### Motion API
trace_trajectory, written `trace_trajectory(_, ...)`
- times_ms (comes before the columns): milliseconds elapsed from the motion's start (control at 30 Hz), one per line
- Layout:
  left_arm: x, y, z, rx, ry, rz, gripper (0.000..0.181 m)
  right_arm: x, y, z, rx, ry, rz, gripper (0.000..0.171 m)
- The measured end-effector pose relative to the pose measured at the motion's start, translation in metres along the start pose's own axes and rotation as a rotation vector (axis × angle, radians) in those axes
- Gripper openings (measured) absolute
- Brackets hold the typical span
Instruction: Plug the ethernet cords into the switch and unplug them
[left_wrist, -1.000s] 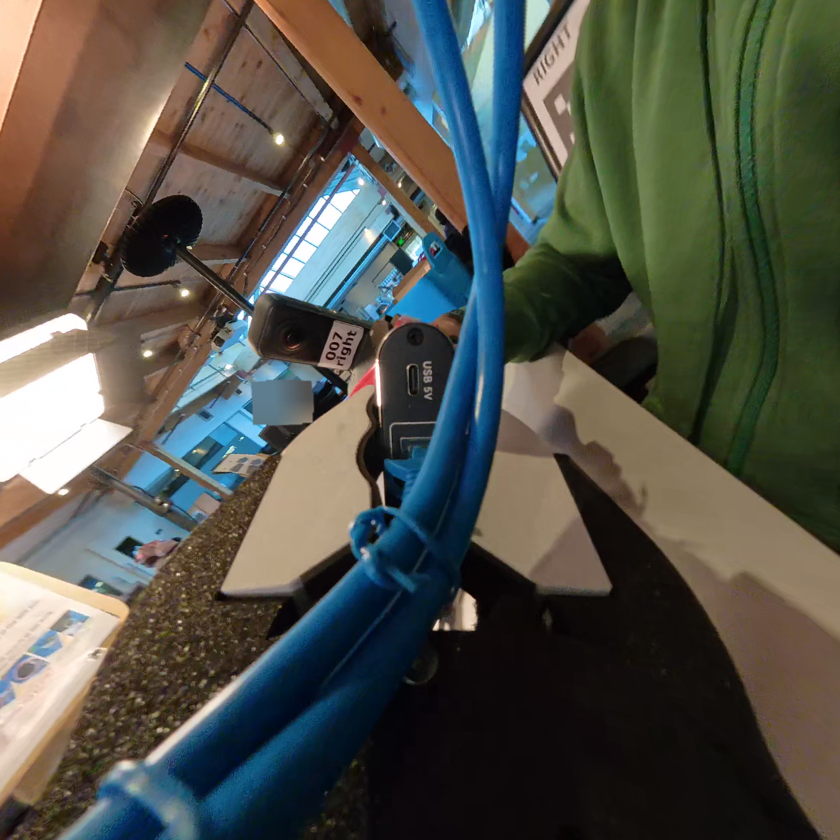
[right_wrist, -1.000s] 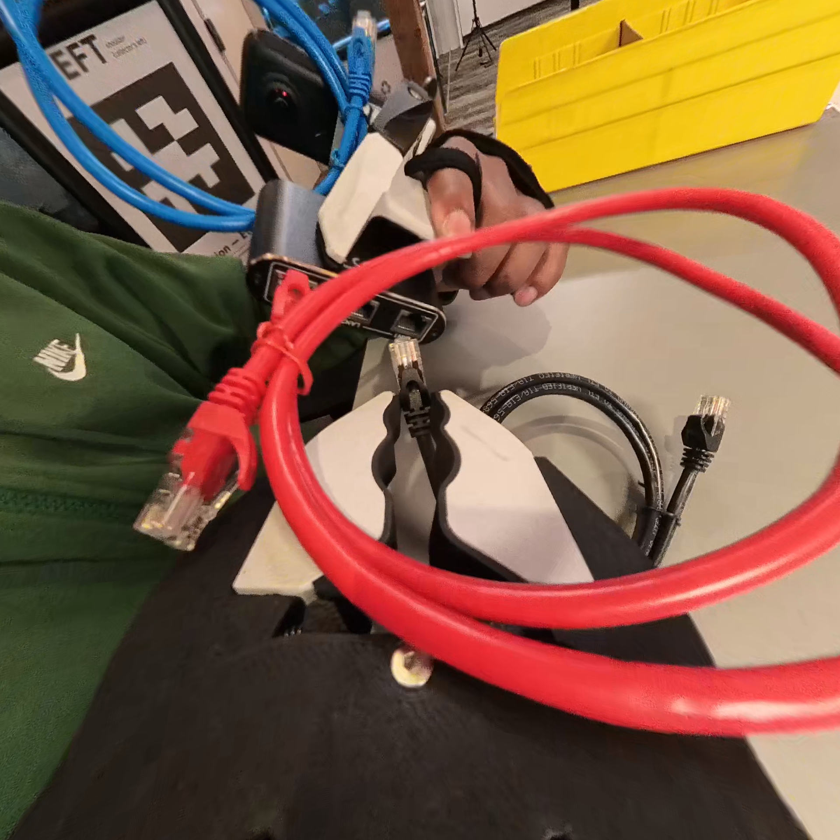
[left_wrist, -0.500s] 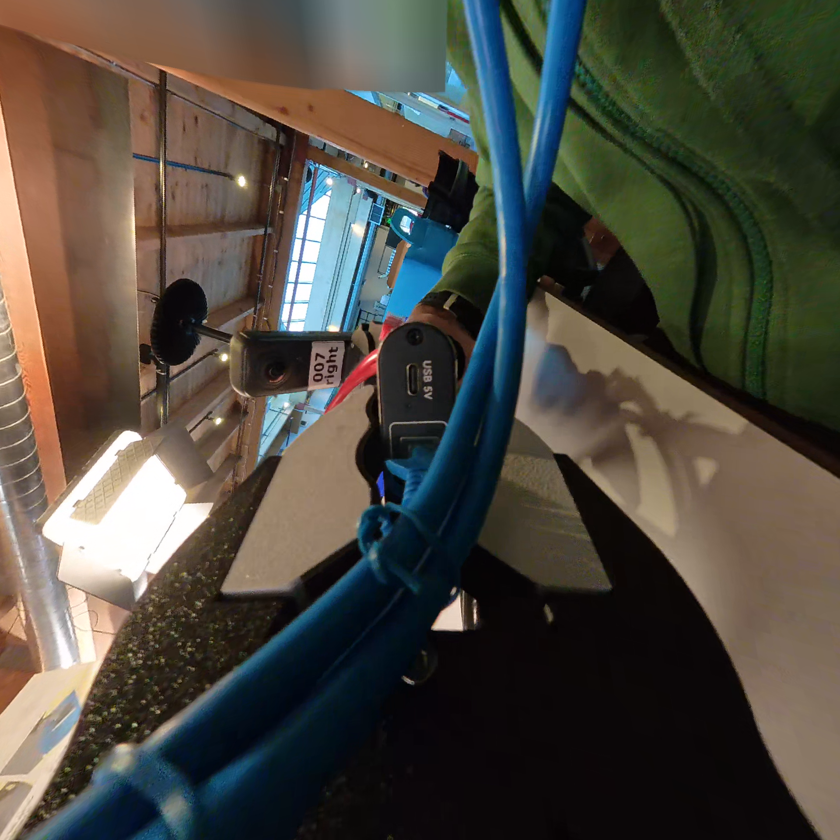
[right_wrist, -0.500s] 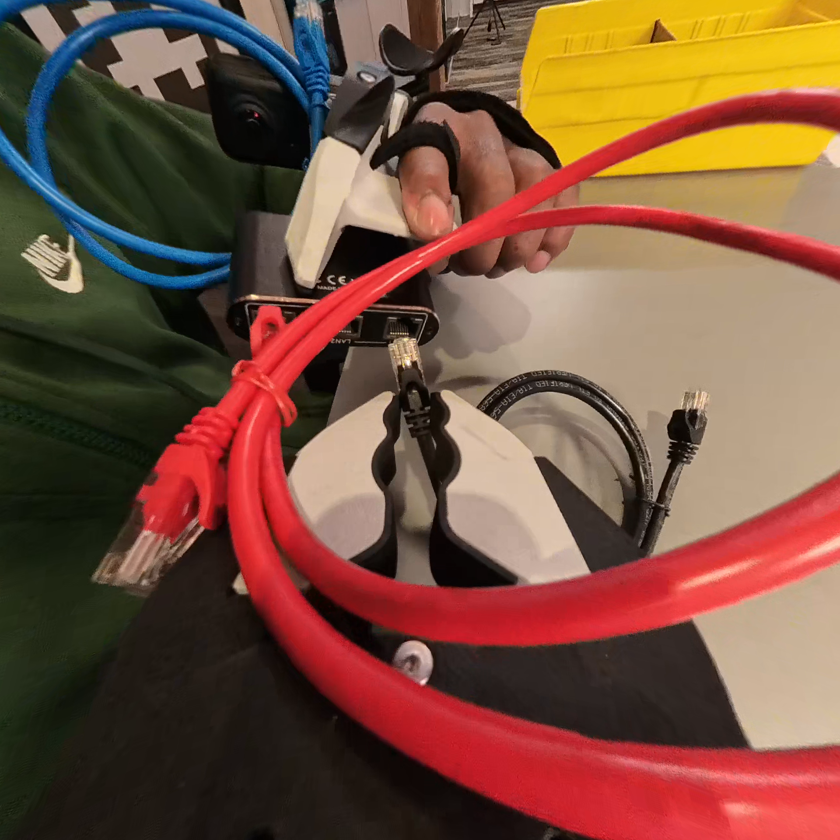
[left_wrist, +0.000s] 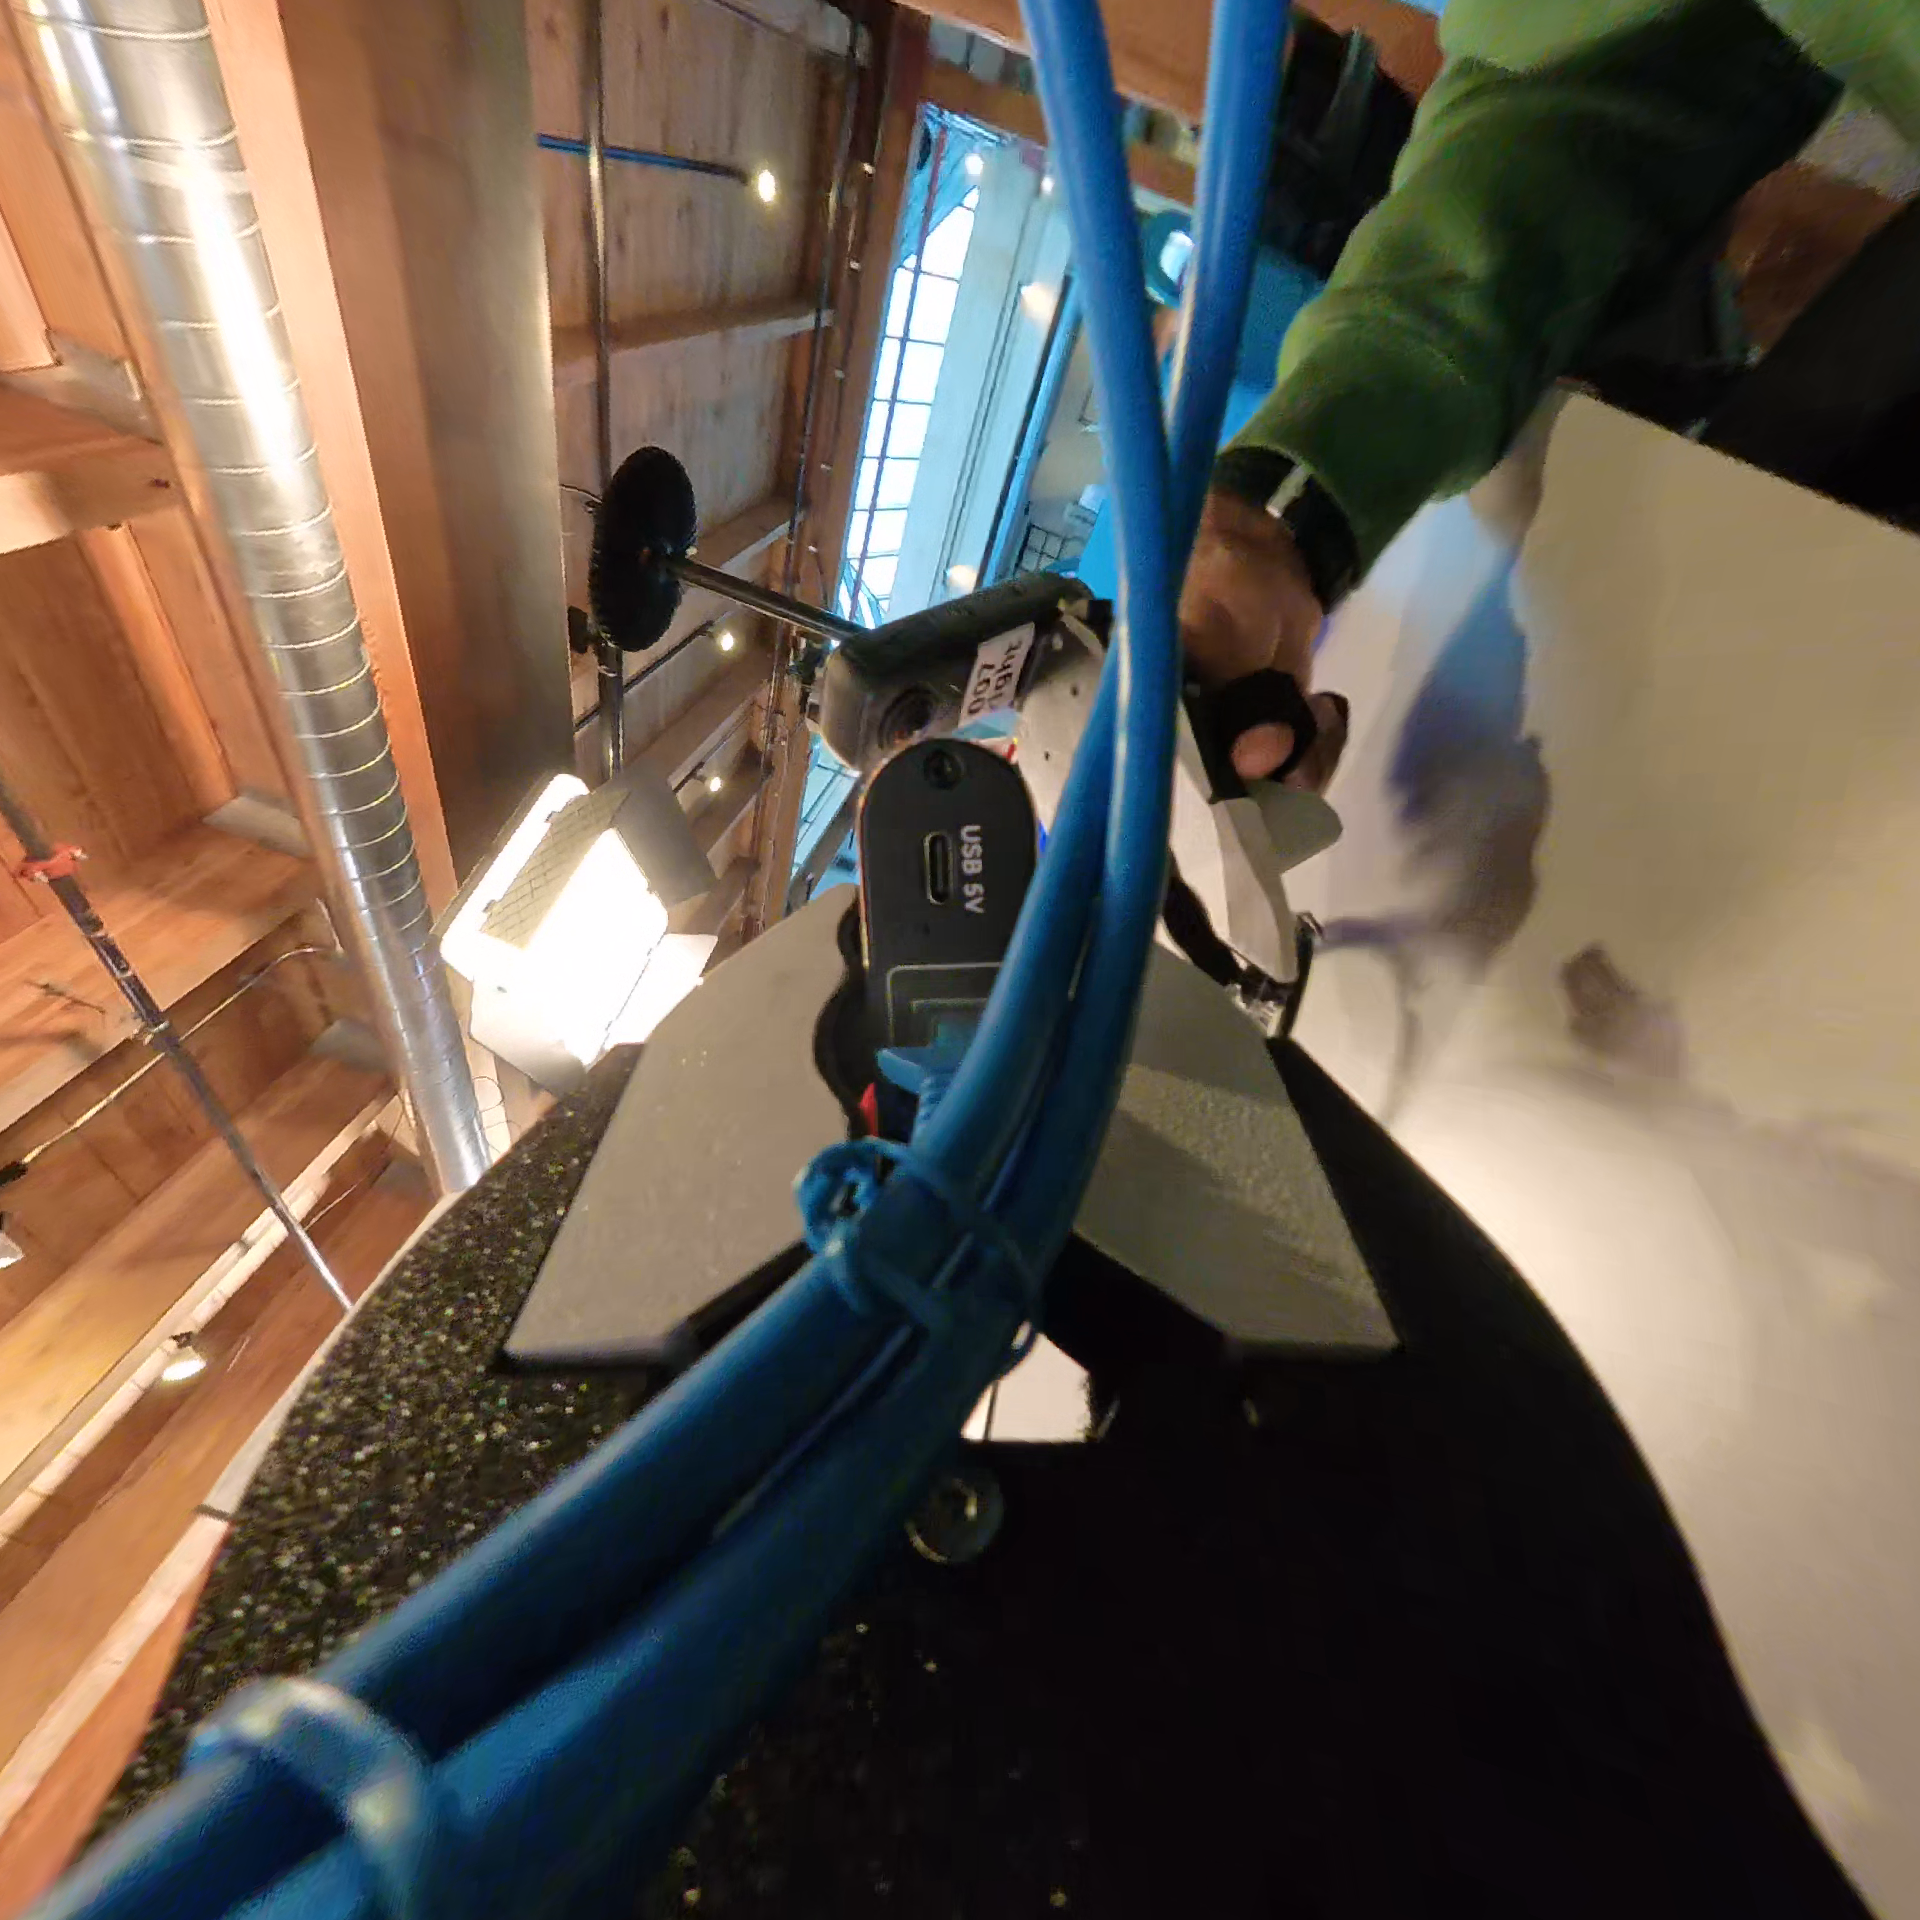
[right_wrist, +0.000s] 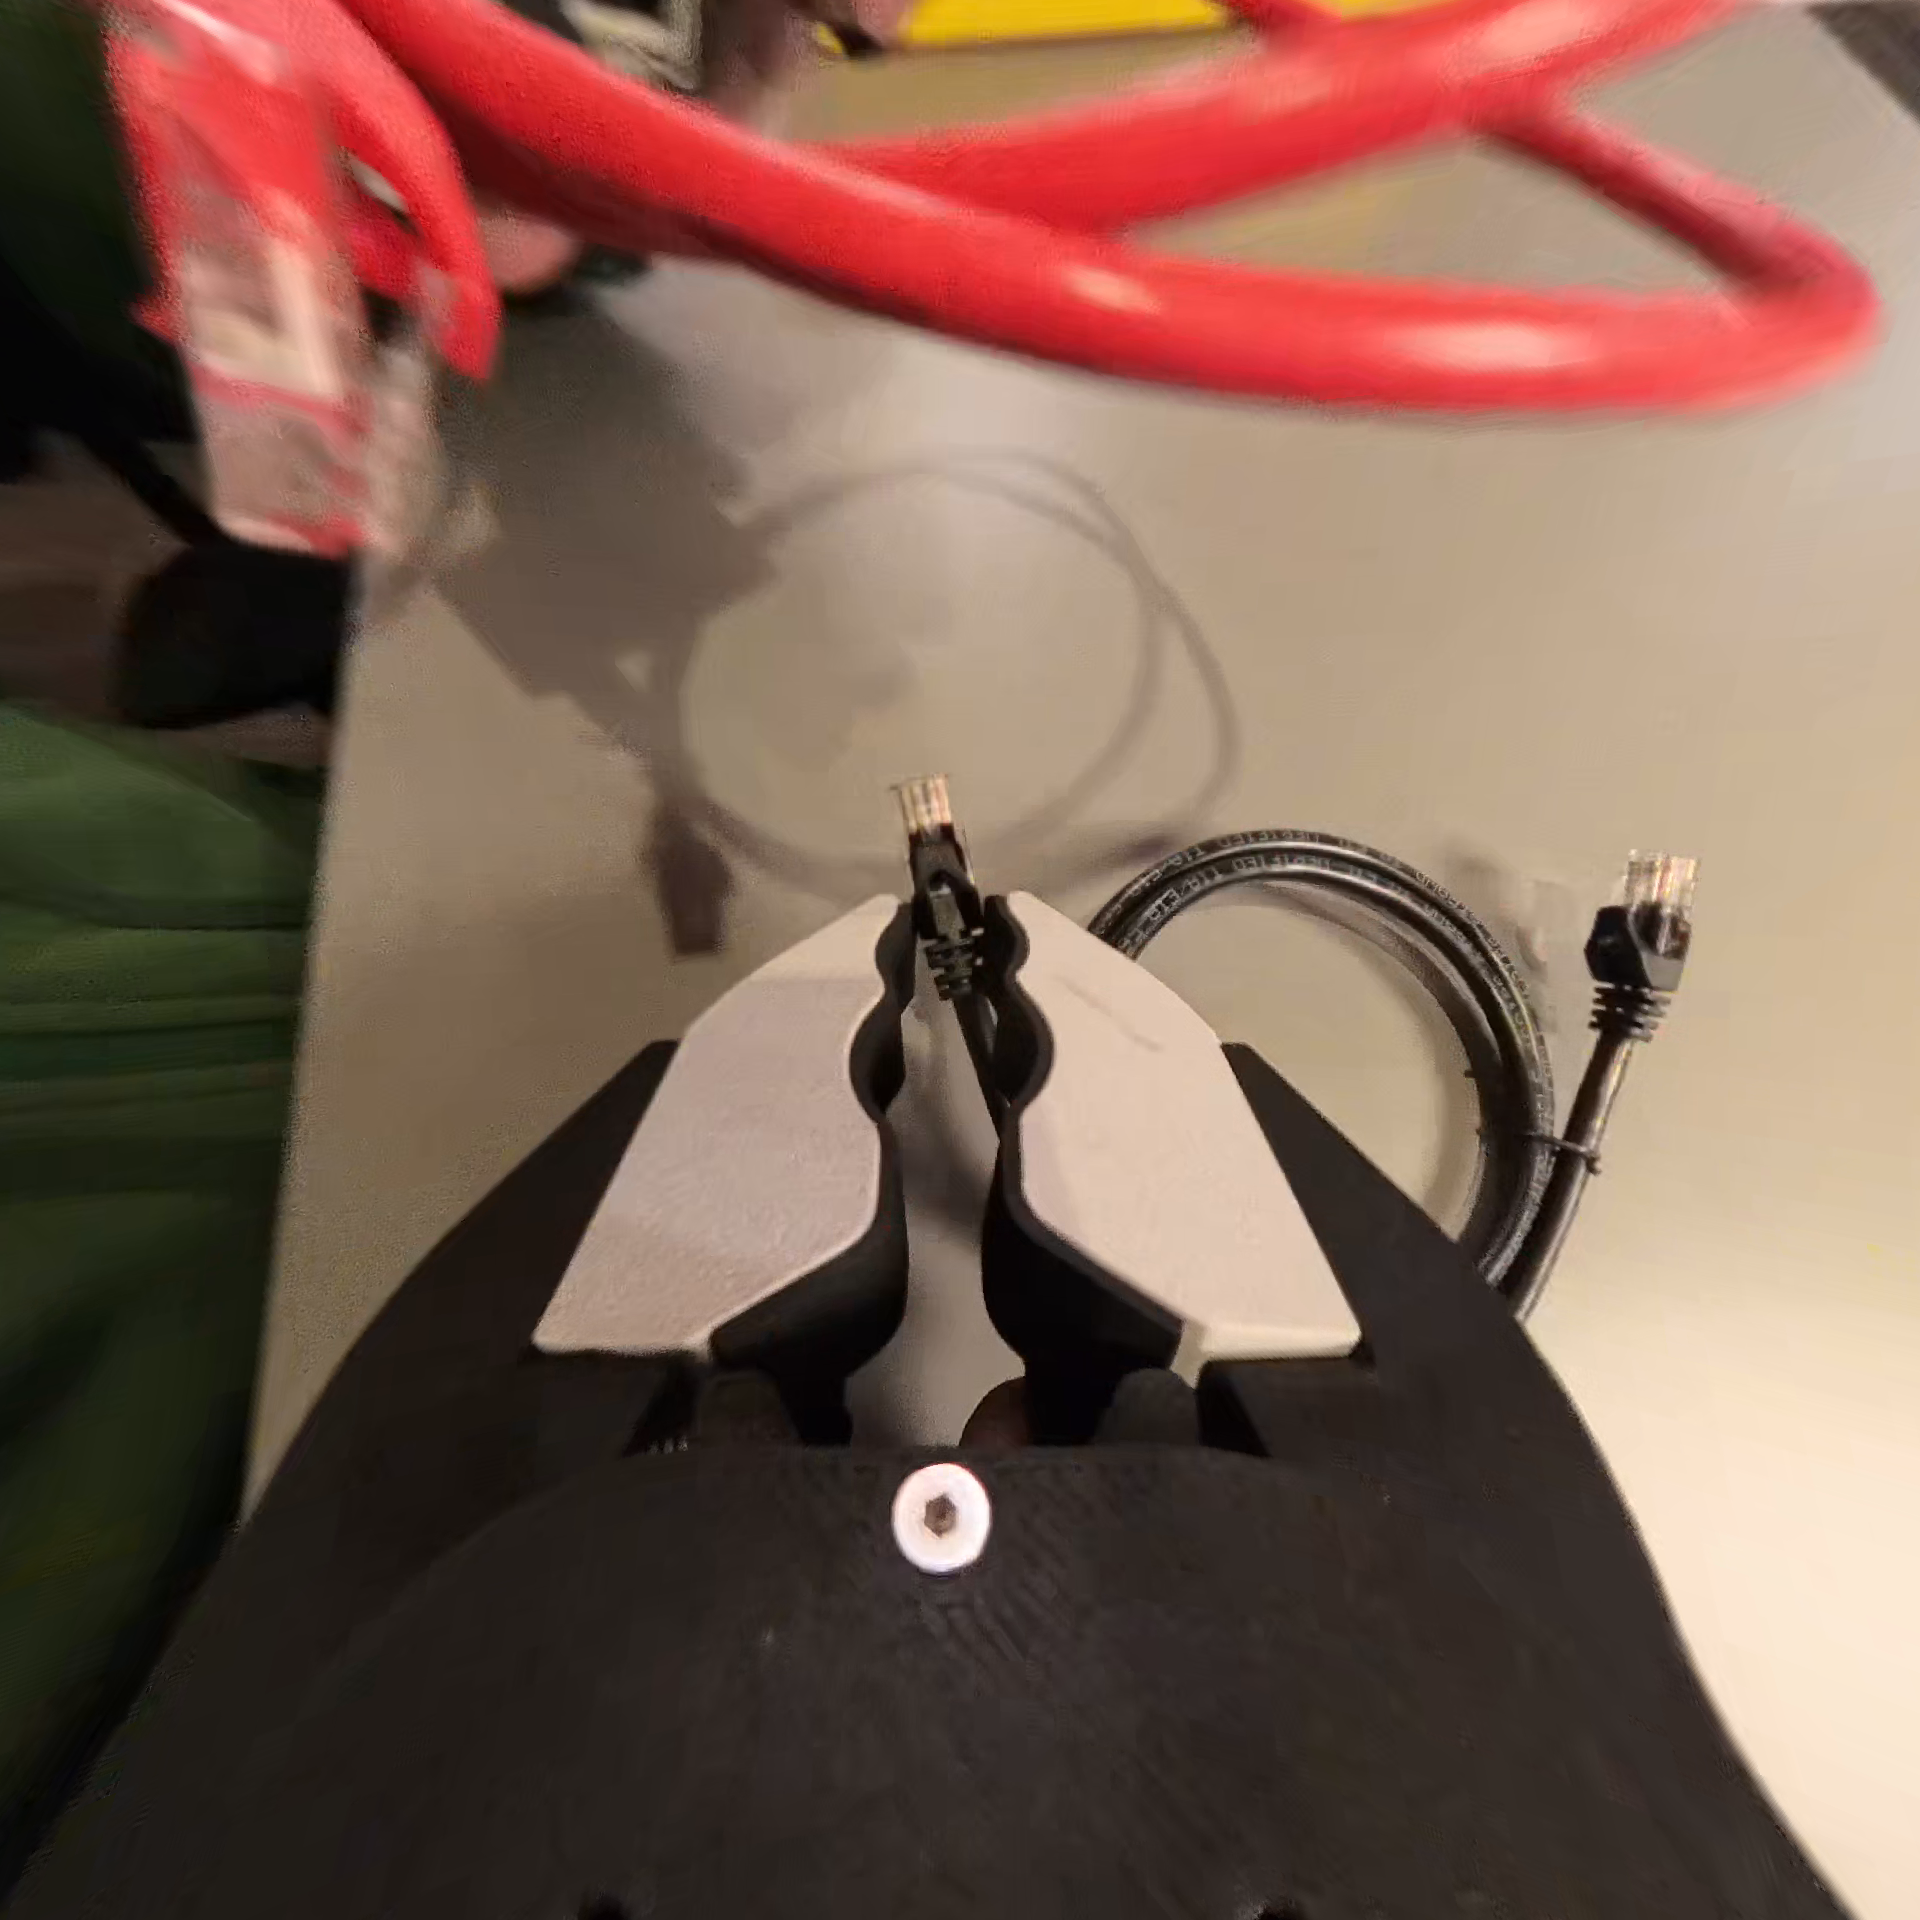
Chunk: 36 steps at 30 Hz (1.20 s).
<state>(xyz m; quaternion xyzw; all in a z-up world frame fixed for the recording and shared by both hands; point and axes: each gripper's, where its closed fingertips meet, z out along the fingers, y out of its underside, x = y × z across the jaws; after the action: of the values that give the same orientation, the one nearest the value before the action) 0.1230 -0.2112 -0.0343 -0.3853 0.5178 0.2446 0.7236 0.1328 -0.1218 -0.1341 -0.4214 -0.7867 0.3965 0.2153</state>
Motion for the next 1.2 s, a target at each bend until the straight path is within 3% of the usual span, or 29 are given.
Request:
trace_trajectory(200,0.053,0.015,-0.008,-0.091,0.288,0.171,0.028,0.052,0.018,-0.033,-0.032,0.221,0.024,0.012)
trace_trajectory(400,0.079,0.019,-0.004,-0.041,0.463,0.177,0.028,0.032,-0.021,-0.062,0.163,0.170,-0.032,0.012)
trace_trajectory(533,0.085,0.016,0.012,0.011,0.530,0.216,0.028,-0.009,-0.053,-0.041,0.174,0.048,-0.153,0.012)
trace_trajectory(633,0.094,0.015,0.023,0.034,0.566,0.269,0.028,-0.023,-0.060,-0.012,0.084,0.025,-0.188,0.012)
trace_trajectory(800,0.102,0.012,0.027,0.034,0.567,0.336,0.029,-0.018,-0.046,0.018,-0.013,0.023,-0.164,0.012)
trace_trajectory(1200,0.099,0.007,0.022,0.014,0.497,0.390,0.027,-0.008,-0.010,0.038,-0.164,0.060,-0.261,0.012)
